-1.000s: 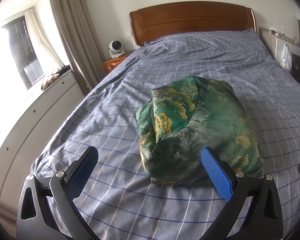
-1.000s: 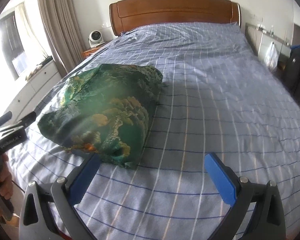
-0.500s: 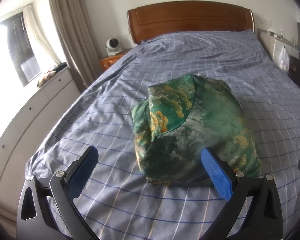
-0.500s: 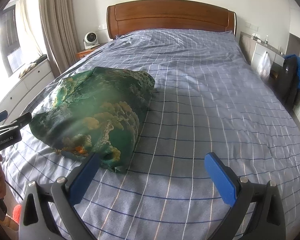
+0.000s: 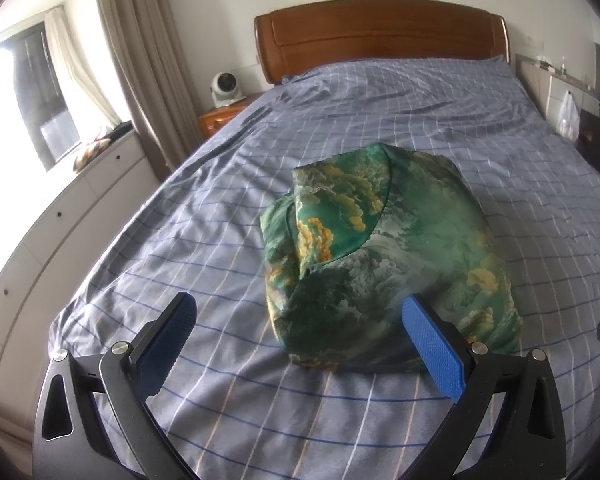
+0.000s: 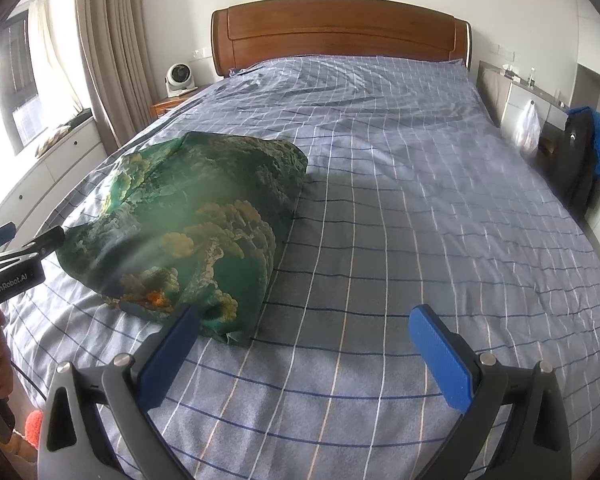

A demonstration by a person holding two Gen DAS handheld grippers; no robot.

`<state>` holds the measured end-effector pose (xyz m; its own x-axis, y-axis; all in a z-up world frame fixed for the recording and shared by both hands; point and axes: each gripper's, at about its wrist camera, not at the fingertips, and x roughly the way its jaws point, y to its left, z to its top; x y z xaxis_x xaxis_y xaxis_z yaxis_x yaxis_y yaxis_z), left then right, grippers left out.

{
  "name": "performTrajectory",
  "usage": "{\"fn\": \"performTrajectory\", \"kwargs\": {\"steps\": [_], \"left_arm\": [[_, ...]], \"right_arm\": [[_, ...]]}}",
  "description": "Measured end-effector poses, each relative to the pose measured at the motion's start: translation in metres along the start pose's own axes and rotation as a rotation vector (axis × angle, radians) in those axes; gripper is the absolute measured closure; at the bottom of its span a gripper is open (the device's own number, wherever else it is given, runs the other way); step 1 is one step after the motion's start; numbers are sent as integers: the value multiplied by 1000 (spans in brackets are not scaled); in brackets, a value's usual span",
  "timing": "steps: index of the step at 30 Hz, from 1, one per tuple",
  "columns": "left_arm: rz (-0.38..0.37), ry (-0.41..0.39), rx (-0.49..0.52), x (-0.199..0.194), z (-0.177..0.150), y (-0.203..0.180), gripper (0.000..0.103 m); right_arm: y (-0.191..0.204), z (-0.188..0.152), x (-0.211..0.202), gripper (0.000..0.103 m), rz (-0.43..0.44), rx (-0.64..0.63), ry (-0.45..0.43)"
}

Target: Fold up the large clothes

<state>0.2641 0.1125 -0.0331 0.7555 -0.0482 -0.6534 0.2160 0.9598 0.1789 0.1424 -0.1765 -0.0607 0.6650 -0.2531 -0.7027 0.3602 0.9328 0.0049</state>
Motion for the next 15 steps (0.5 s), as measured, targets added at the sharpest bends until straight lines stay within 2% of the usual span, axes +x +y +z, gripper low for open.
{"fn": "performTrajectory", "kwargs": {"steps": [15], "left_arm": [[-6,9,-4,4,-2,-2,0]], "right_arm": [[0,0,1,0,2,-1,5]]}}
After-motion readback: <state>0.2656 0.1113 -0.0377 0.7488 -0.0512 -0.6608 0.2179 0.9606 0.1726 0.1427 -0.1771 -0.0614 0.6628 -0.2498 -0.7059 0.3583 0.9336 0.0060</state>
